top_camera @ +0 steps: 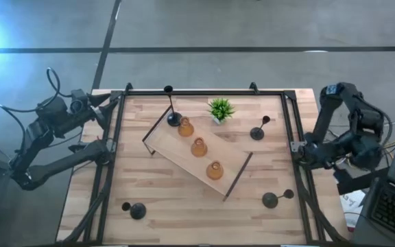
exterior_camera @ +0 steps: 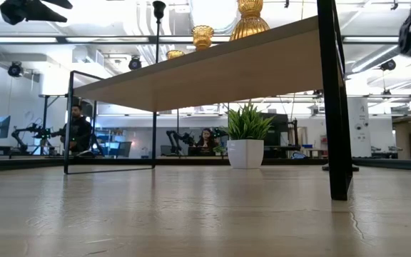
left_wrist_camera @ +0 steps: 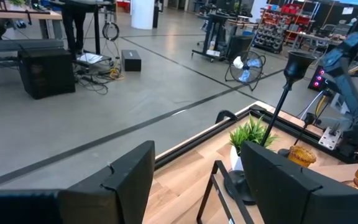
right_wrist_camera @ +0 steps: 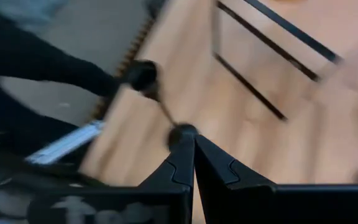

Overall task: Pick & Place candle stick holders
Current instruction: Put the black candle holder on the shelf

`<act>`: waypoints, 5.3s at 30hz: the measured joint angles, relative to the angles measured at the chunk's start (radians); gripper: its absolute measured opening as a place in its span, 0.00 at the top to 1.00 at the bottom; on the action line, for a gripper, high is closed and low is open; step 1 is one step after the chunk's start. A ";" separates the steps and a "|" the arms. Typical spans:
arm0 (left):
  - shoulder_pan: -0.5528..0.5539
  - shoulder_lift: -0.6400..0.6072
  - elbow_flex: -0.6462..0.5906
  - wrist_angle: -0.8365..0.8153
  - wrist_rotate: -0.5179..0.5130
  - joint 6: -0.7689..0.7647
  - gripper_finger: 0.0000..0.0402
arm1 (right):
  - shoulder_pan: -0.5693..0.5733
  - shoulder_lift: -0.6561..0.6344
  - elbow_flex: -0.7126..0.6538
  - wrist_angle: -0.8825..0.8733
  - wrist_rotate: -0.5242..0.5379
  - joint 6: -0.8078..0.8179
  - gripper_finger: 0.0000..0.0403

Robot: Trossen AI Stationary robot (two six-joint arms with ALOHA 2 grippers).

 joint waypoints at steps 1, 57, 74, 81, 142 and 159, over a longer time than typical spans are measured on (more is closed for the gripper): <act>0.000 0.000 0.000 0.000 0.000 0.000 0.39 | 0.011 -0.032 -0.027 0.049 -0.007 -0.036 0.98; 0.000 0.000 0.000 0.000 0.000 0.000 0.39 | 0.000 -0.274 -0.871 0.987 0.155 -0.300 0.64; 0.000 0.000 0.000 0.000 0.001 0.000 0.39 | -0.034 -0.184 -0.869 1.110 0.159 -0.332 0.68; 0.000 0.000 0.000 0.000 0.001 0.000 0.39 | -0.080 -0.157 -0.869 1.170 0.137 -0.365 0.68; 0.000 0.000 0.000 0.000 0.001 0.000 0.39 | -1.268 0.449 0.215 0.735 -0.238 -0.659 0.97; 0.000 0.000 0.000 -0.001 0.001 0.000 0.39 | -1.284 0.276 -0.179 1.132 -0.196 -0.608 0.97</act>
